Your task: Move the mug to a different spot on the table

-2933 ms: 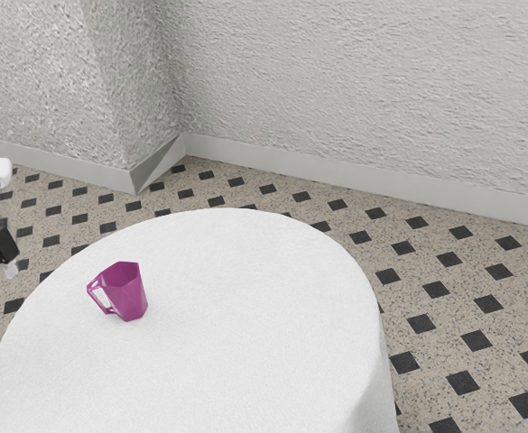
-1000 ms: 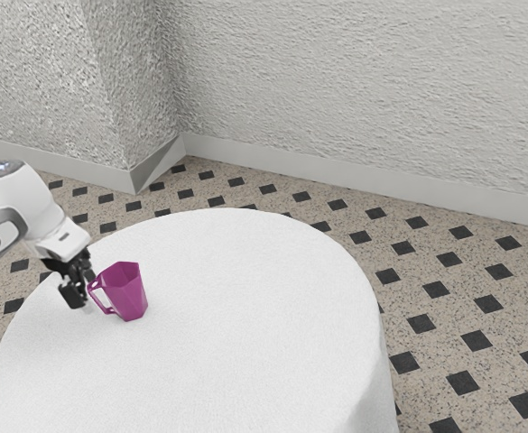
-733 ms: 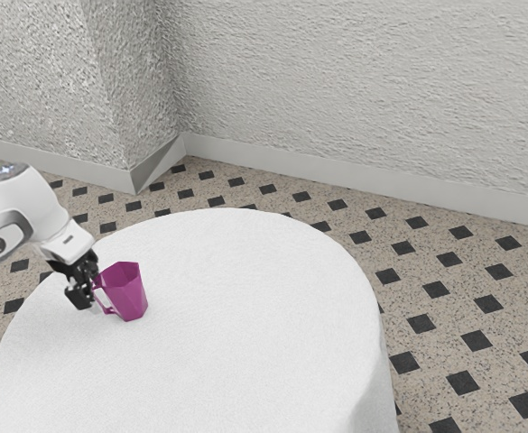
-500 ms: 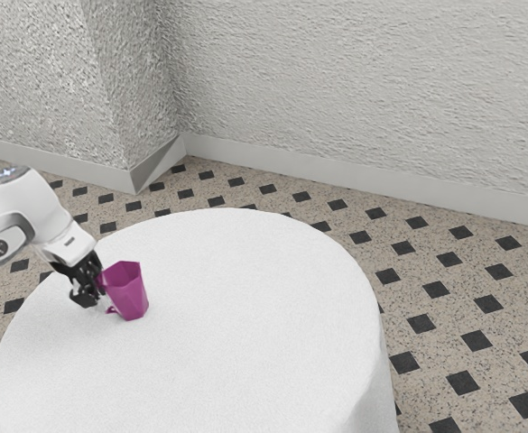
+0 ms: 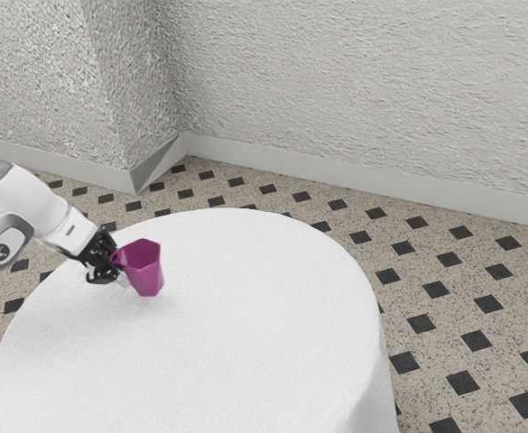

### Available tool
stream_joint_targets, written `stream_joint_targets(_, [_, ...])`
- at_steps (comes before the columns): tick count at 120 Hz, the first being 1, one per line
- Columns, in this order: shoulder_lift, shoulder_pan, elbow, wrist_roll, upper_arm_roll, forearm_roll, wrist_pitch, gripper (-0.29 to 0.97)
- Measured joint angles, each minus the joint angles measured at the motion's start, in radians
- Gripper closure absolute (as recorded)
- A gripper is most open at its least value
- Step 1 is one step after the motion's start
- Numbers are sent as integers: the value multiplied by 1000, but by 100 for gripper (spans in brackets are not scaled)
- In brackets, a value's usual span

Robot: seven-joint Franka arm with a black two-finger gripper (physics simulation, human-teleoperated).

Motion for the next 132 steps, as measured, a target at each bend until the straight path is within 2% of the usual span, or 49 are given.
stream_joint_targets(54, [2,-36,-49,0,38,-153,172,62])
stream_joint_targets(94, [2,-101,-66,4,85,-188,200,62])
stream_joint_targets(132, [65,-129,-79,-16,92,-299,184,62])
